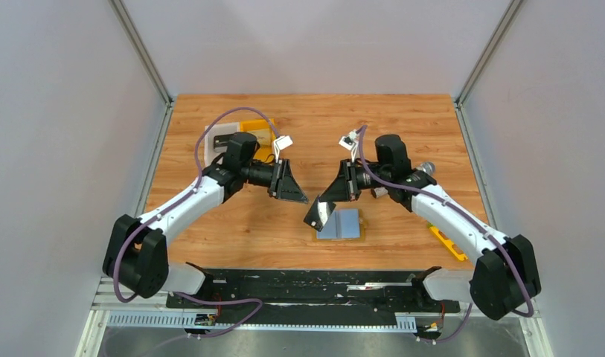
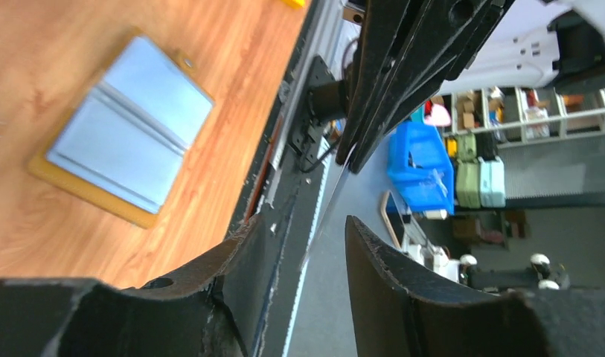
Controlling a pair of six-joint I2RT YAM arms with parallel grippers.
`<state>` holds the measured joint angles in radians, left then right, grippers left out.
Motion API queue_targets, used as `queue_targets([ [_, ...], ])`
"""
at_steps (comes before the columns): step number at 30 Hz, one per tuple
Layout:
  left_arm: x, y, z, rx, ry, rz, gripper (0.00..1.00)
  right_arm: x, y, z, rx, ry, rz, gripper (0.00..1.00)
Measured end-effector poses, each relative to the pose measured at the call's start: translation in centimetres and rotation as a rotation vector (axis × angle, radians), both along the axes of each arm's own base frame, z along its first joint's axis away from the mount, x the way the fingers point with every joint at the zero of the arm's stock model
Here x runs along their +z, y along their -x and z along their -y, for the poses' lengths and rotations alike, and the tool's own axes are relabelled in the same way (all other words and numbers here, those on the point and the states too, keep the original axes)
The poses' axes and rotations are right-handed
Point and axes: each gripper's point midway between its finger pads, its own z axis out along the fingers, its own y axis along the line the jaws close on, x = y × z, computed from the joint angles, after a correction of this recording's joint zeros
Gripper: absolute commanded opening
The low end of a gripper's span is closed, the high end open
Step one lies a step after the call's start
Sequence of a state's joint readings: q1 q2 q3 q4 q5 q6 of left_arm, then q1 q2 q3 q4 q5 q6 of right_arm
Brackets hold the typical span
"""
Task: Take the credit cards out of the card holder
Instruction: Place the credit card in the storage box.
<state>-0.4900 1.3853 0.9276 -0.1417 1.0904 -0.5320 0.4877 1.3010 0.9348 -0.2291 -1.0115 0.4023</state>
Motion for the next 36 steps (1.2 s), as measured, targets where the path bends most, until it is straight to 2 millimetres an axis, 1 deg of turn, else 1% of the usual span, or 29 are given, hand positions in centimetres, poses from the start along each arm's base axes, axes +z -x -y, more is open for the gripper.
queue_targets([
  [5,1.8,-1.8,-1.5,0.110,0.025,0.048,0.53,1.8,-1.6,1.0,-0.162,-0.055,0.026,0.00],
  [7,2.4,-2.1,-1.9,0.148,0.041,0.067,0.54,2.7,-2.3,1.3,-0.233,-0.086,0.038,0.00],
  [10,2.8,-2.3,-1.9,0.181,0.070,0.078,0.54,3.5,-3.1,1.7,-0.343,-0.139,0.030,0.00],
  [13,2.7,-2.4,-1.8,0.209,0.093,0.055,0.54,3.9,-3.9,2.1,-0.438,-0.180,0.011,0.00],
  [18,1.8,-2.9,-1.7,0.292,0.152,-0.011,0.56,4.4,-5.1,3.4,-0.602,-0.263,-0.014,0.00],
  [21,1.9,-3.2,-1.7,0.338,0.196,-0.042,0.56,4.8,-5.7,4.1,-0.678,-0.303,-0.025,0.00],
  [26,3.3,-4.1,-1.0,0.367,0.287,-0.061,0.56,6.4,-6.4,5.1,-0.765,-0.374,-0.023,0.00],
  [29,3.8,-4.2,0.0,0.358,0.324,-0.071,0.55,6.9,-6.6,5.5,-0.798,-0.403,-0.028,0.00],
  [33,4.2,-3.9,1.4,0.340,0.352,-0.092,0.54,6.6,-6.8,5.9,-0.828,-0.418,-0.044,0.00],
  [36,4.4,-4.0,2.0,0.338,0.367,-0.096,0.52,6.3,-6.9,6.0,-0.840,-0.422,-0.056,0.00],
])
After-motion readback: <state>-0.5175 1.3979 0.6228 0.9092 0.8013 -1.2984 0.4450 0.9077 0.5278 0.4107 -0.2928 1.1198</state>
